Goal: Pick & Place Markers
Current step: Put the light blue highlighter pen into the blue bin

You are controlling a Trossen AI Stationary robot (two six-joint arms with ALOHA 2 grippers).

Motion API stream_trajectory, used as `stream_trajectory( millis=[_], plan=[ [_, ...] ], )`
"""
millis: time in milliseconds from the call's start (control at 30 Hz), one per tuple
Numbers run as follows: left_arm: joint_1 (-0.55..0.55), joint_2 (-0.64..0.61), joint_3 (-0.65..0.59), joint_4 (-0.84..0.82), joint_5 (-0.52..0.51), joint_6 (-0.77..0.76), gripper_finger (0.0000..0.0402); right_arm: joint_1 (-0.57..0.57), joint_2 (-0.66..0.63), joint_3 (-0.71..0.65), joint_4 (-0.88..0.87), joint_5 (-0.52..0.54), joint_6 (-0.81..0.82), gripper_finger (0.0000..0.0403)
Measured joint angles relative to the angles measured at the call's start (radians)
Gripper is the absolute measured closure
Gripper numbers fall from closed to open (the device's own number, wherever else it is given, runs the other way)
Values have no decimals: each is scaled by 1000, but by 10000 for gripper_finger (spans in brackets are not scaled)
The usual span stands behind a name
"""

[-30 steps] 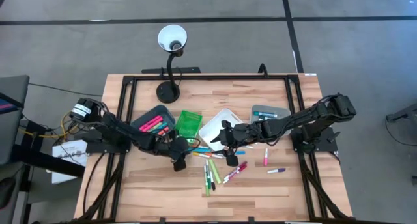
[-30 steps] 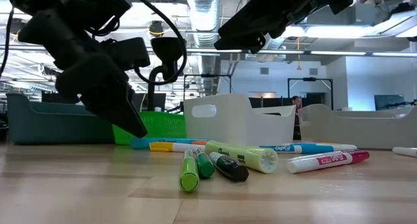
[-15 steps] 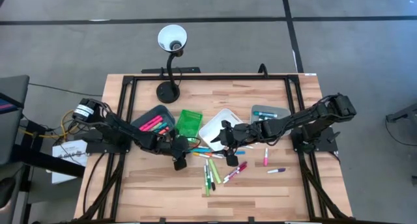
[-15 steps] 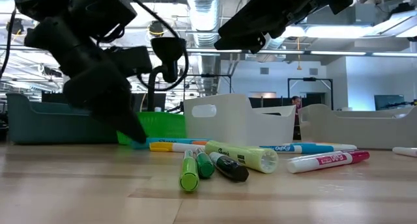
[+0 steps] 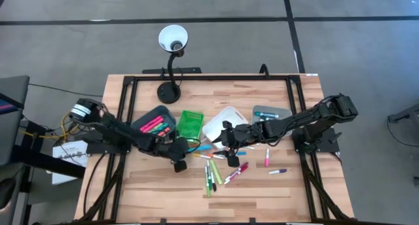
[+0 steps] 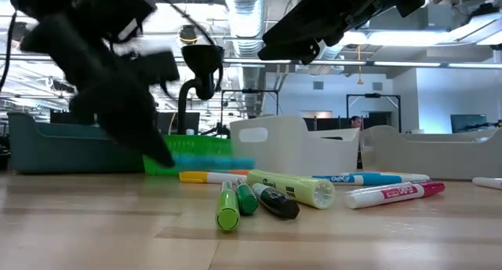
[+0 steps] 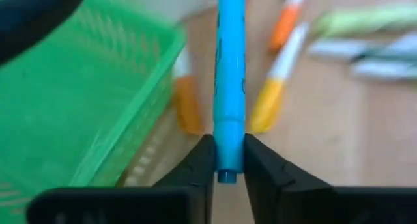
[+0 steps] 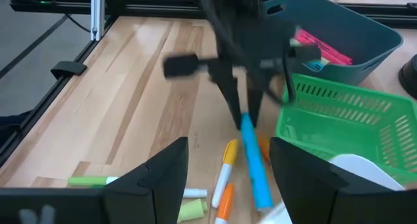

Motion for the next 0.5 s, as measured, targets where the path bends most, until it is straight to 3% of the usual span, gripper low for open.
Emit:
stream_trajectory(
  millis=[167,267,400,500],
  plan=[
    [-62,-183,1,3,-30,21,351,0,0,0,-8,0,0,198],
    [-120,-308,2,-50,-161,59,351,0,0,0,-15,0,0,198],
    [-163,-461,3,-345,-426,-79,339,0,0,0,-34,0,0,198],
    [-158,-544,3,-622,-471,-299,338,0,0,0,-57,0,1,198]
  ],
)
